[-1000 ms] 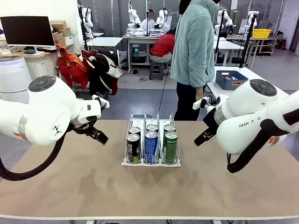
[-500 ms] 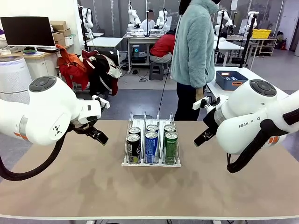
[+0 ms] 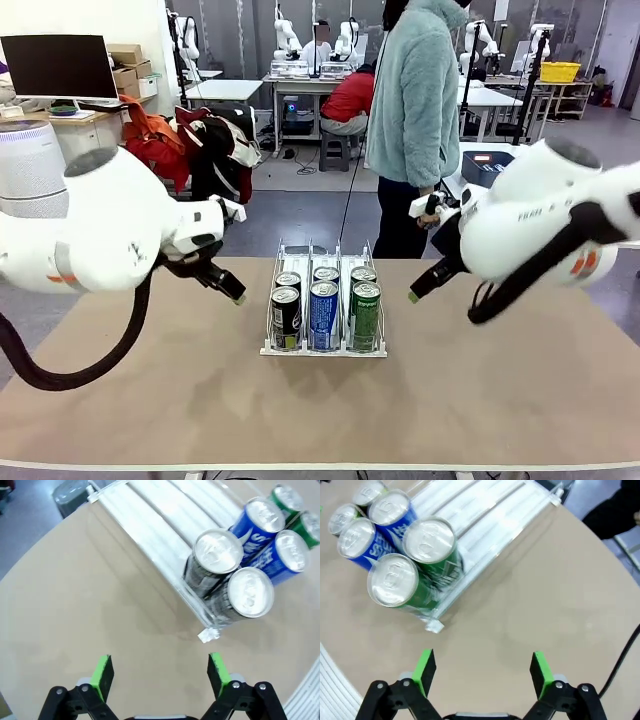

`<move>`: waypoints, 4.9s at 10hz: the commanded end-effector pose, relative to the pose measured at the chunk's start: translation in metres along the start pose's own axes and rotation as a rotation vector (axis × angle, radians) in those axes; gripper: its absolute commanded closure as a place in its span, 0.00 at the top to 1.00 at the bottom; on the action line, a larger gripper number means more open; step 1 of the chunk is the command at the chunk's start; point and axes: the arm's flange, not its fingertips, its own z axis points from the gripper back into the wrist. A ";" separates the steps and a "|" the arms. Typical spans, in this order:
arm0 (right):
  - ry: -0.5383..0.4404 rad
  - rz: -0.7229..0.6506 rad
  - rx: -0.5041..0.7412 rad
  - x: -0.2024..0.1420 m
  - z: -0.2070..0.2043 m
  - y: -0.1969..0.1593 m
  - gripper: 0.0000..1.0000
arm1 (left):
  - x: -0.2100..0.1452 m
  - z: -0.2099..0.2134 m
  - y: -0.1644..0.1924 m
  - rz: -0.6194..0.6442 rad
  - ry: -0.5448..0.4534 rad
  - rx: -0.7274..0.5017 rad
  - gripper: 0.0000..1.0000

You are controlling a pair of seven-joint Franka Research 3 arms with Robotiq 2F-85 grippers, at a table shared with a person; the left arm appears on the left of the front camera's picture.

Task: Fill the beverage cans into the dispenser.
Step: Pick up the Sprite handed by the human.

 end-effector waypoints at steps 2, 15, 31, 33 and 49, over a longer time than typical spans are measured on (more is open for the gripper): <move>0.024 -0.007 0.220 0.028 0.055 -0.027 1.00 | 0.018 0.067 0.046 -0.106 -0.043 -0.184 1.00; -0.201 0.091 0.247 0.098 0.161 -0.081 1.00 | 0.080 0.181 0.068 -0.277 -0.072 -0.183 1.00; -0.417 0.074 0.099 0.036 0.335 -0.156 1.00 | 0.051 0.317 0.071 -0.223 -0.249 -0.038 1.00; -0.435 0.060 0.087 0.017 0.334 -0.163 1.00 | 0.050 0.321 0.073 -0.219 -0.250 -0.033 1.00; -0.303 0.093 0.275 0.035 0.351 -0.161 1.00 | 0.058 0.350 0.052 -0.230 -0.123 -0.107 1.00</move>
